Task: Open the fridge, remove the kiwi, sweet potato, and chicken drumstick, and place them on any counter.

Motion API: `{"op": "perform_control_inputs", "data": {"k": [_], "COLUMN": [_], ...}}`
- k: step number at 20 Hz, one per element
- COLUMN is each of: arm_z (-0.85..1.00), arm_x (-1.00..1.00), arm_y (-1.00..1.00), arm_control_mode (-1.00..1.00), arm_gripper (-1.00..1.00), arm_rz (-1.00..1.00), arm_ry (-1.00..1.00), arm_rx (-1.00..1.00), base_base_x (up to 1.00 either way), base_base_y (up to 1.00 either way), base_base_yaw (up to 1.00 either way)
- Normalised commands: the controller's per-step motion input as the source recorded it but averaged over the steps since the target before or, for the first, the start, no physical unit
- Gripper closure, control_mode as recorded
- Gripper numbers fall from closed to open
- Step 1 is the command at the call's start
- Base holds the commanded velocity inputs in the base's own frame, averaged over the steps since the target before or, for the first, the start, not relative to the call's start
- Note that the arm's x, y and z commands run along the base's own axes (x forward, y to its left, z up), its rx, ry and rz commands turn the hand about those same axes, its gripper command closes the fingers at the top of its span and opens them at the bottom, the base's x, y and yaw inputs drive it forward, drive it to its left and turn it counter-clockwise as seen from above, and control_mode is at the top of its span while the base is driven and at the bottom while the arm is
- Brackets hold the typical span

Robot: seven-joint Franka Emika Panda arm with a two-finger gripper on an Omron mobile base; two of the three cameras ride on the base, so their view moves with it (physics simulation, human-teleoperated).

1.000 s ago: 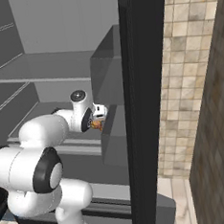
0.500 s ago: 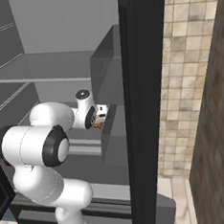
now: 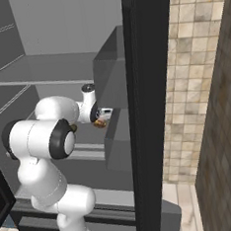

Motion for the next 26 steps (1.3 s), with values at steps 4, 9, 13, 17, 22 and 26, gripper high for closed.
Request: {"op": "perform_control_inputs", "data": {"k": [4, 9, 13, 17, 22, 26], "arm_z": [-0.14, -0.43, -0.30, -0.03, 0.26, 0.52], "arm_x": [-0.10, -0.43, -0.43, -0.59, -0.75, -0.90], "arm_y": [-0.08, -0.21, -0.08, -0.01, 0.00, 0.00], "arm_control_mode": [-1.00, -1.00, -1.00, -1.00, -1.00, -1.00], "arm_gripper": [1.00, 1.00, 1.00, 1.00, 1.00, 1.00], "arm_rz": [0.00, 0.00, 0.00, 0.00, 0.00, 0.00], "arm_ry": [0.01, 0.02, 0.01, -0.04, -0.22, -0.24], "arm_rx": [0.01, 0.01, 0.00, 0.00, 0.00, 0.00], "base_base_x": [0.00, 0.00, 0.00, 0.00, 0.00, 0.00], "base_base_y": [0.00, 0.00, 0.00, 0.00, 0.00, 0.00], "base_base_yaw": [0.00, 0.00, 0.00, 0.00, 0.00, 0.00]}}
